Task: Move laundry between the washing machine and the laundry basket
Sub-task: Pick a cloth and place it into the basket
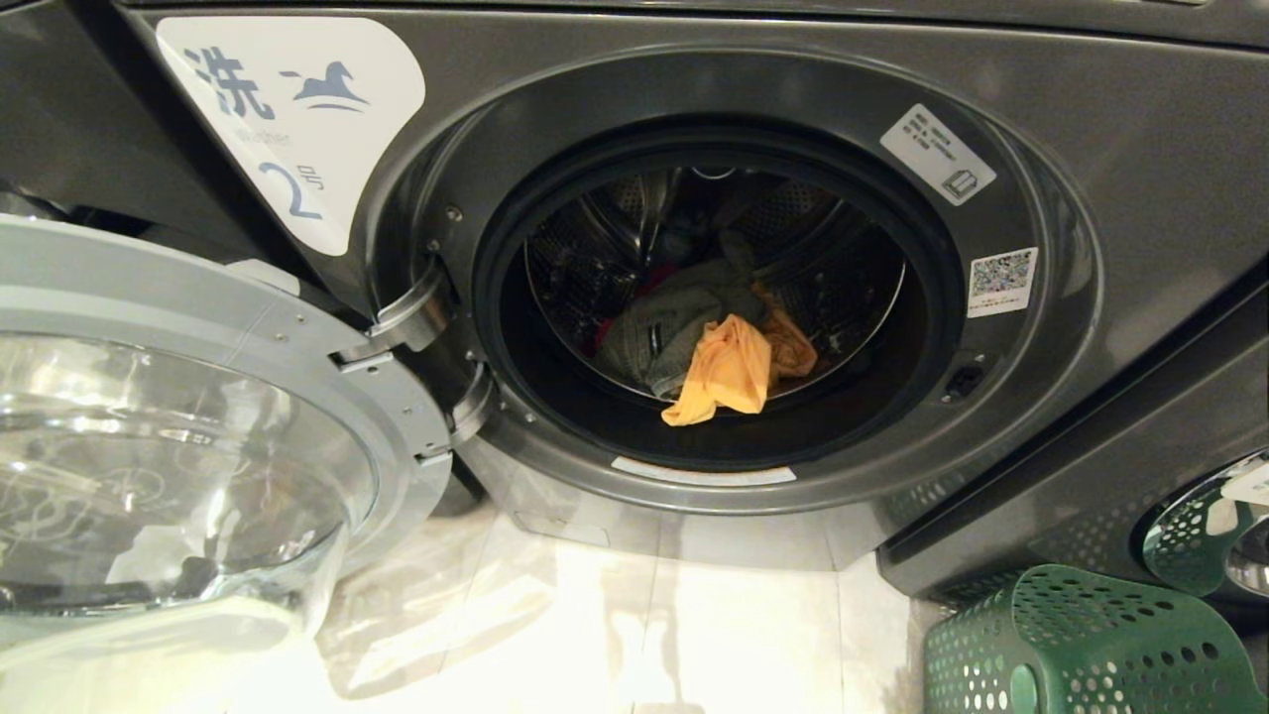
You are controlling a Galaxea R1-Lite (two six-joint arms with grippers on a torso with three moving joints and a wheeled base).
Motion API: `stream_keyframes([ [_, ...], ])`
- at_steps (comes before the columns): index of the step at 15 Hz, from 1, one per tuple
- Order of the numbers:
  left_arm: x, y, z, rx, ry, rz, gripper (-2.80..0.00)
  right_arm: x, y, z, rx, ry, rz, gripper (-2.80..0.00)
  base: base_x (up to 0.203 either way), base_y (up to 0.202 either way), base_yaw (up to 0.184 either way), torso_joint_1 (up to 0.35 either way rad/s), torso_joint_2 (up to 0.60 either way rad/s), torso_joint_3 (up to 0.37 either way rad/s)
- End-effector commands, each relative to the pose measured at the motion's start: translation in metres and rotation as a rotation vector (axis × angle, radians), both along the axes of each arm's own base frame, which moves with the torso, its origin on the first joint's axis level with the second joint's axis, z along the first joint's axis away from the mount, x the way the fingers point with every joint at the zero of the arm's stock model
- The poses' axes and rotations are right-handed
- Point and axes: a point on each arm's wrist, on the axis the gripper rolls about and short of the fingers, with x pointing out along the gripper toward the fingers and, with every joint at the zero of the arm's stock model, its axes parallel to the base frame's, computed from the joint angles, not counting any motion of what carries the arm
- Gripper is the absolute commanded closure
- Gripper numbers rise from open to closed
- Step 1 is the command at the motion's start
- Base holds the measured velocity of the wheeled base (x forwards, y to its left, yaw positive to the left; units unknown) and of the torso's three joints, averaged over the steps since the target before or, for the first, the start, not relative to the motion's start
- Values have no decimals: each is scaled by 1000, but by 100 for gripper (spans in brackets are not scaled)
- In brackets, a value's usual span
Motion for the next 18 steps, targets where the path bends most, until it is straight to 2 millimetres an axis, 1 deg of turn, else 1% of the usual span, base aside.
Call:
stream_keyframes([
  [1, 0, 0, 0, -1, 0, 1, 0, 0, 0, 0, -1, 2, 0, 0, 0, 0, 0, -1, 8, -27],
  [18, 0, 0, 0, -1, 0, 1, 0, 0, 0, 0, -4, 0, 4, 0, 0, 0, 0, 0, 0, 0],
])
